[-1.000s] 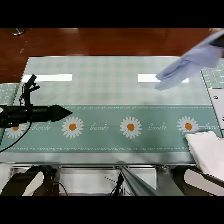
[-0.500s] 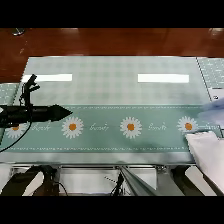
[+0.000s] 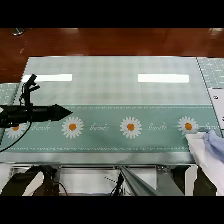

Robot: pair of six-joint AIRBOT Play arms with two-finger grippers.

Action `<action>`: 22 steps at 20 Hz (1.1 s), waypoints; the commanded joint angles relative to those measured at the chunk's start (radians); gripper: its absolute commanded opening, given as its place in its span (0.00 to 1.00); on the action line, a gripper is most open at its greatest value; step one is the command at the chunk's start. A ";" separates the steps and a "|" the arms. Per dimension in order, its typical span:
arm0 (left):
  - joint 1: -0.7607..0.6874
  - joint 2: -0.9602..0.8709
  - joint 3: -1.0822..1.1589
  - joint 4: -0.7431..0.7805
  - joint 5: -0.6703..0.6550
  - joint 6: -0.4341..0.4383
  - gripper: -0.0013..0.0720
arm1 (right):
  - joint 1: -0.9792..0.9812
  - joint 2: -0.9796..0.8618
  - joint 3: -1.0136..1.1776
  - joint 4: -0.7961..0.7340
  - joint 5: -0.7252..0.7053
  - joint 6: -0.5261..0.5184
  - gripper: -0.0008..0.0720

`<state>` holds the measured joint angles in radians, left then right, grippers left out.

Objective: Fold the shirts.

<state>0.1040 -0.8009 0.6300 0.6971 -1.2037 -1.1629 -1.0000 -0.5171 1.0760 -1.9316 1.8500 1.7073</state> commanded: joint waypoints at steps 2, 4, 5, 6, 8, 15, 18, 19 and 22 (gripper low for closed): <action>0.000 -0.001 0.000 -0.001 0.007 0.000 0.05 | 0.018 0.058 -0.090 -0.130 0.004 0.058 0.87; 0.000 -0.001 0.001 -0.002 0.010 0.000 0.05 | 0.071 -0.002 -0.067 -0.060 -0.014 0.000 0.87; 0.000 -0.001 0.004 -0.006 0.017 0.000 0.05 | 0.105 -0.048 -0.037 -0.011 -0.032 -0.024 0.86; 0.002 -0.004 0.019 -0.009 0.018 0.000 0.05 | 0.147 -0.114 0.019 0.033 -0.049 -0.046 0.77; 0.002 -0.026 0.106 -0.014 0.012 -0.001 0.05 | 0.232 -0.268 0.186 0.177 -0.067 -0.092 0.07; -0.065 -0.135 0.663 0.049 0.006 -0.076 0.05 | 0.821 -0.568 0.438 0.611 -0.476 -0.086 0.04; -0.187 -0.132 0.622 0.410 -0.002 -0.216 0.05 | 1.091 -0.602 0.208 0.272 -0.510 -0.015 0.04; -0.223 -0.132 0.560 0.511 0.012 -0.262 0.05 | 1.142 -0.603 0.094 0.192 -0.558 0.037 0.04; -0.249 -0.157 0.357 0.637 0.144 -0.332 0.05 | 1.156 -0.604 -0.121 0.138 -0.714 0.171 0.04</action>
<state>-0.1032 -0.9386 1.1011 1.1328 -1.1500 -1.4002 0.0742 -1.1072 1.1339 -1.6714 1.2881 1.7561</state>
